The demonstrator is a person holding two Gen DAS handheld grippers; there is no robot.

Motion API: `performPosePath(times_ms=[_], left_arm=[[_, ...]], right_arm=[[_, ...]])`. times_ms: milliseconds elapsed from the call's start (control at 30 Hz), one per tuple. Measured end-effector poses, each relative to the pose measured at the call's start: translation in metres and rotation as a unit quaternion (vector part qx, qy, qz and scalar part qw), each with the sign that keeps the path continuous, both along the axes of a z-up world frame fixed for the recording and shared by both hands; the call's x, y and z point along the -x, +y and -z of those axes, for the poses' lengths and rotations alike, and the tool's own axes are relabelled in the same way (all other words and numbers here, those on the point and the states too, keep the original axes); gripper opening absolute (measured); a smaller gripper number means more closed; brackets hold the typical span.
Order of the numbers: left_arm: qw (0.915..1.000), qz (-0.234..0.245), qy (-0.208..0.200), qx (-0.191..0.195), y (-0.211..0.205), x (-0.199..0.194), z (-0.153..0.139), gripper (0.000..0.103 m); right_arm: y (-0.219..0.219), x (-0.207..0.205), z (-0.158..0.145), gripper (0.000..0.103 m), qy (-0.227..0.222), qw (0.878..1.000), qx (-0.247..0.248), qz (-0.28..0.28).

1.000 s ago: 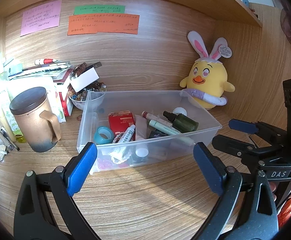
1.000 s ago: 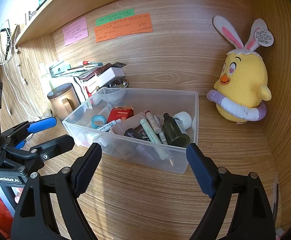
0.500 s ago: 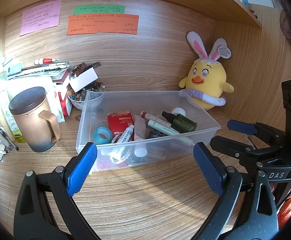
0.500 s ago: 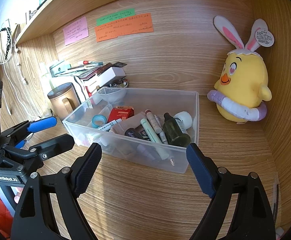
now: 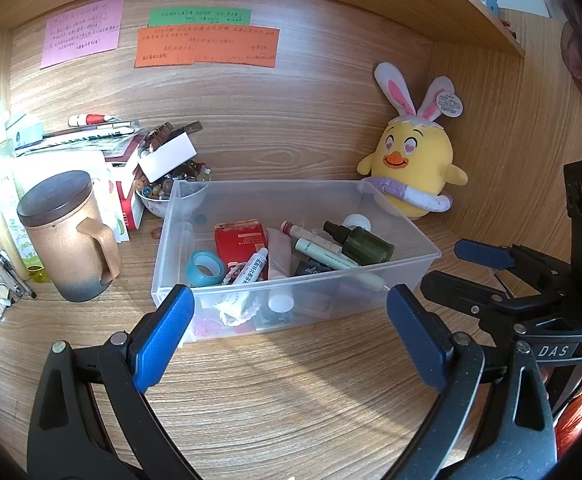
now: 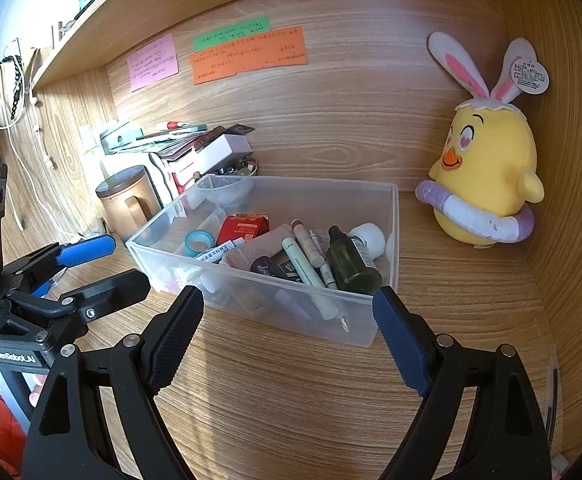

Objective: Organize objects

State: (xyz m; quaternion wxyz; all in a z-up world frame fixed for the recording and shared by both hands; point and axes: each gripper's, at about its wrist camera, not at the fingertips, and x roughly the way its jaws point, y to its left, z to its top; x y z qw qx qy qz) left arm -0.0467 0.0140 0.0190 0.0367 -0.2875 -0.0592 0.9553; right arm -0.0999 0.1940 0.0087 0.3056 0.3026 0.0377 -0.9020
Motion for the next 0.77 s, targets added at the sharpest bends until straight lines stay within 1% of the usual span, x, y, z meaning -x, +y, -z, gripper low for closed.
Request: performPosePath(times_ms=[500, 767], left_arm=[[0.9999, 0.013, -0.004, -0.002, 0.0011, -0.0002, 0.0017, 0.098], [0.9998, 0.017, 0.008, 0.007, 0.0034, -0.0052, 0.0, 0.099]], right_arm=[[-0.0013, -0.0024, -0.0012, 0.085, 0.002, 1.0, -0.004, -0.002], [-0.0019, -0.001, -0.0003, 0.085, 0.0, 1.0, -0.005, -0.003]])
